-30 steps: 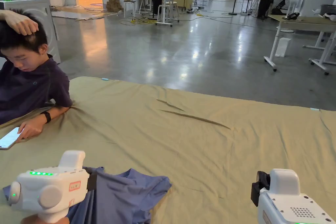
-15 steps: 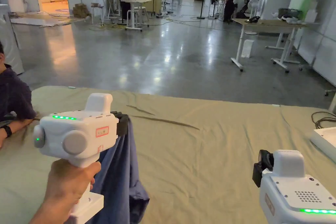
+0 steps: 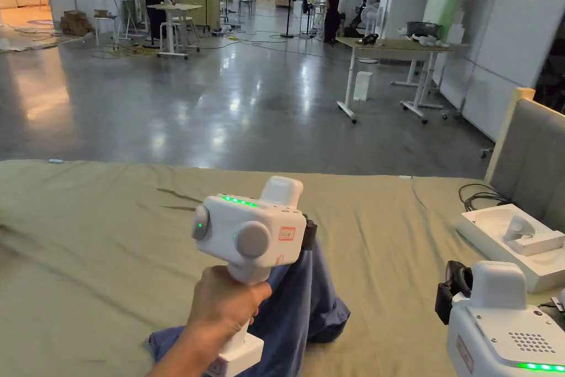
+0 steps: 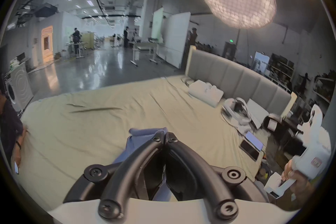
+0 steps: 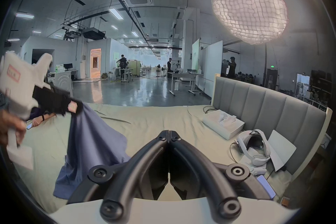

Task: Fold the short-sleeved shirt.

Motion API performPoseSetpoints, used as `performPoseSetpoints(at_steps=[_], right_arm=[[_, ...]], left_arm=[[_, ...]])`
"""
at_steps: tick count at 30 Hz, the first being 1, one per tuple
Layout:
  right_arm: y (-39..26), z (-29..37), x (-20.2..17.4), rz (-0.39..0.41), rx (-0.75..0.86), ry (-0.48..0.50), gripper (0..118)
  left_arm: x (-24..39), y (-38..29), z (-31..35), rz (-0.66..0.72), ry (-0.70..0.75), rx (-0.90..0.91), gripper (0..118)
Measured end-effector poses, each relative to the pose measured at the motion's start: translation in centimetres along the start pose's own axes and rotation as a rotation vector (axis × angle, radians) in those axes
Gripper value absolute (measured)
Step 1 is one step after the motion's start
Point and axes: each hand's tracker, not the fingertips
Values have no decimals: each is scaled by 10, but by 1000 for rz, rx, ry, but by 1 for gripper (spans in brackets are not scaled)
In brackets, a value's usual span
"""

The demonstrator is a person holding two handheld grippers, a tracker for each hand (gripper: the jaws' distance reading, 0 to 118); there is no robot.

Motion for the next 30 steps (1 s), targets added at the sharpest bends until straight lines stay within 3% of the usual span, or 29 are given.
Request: performPoseSetpoints(at_steps=[10,15,20,25,30], right_arm=[[-16,-2,25,-32,-65,-39,0],[-13,-5,20,-67,-72,-18,0],[-1,-5,10,-121,-56,56,0],[9,-4,-11,-81,-17,73,0],[12,2,-38,22,39,99,0]], left_arm=[[25,-85,-48,-4,-19,-166,4],[9,-91,-21,36,-44,-139,31],[-25,-79,30,138,40,35,39],[-60,-77,87,194,165,184,39],[-86,-96,132,164,368,259,39]])
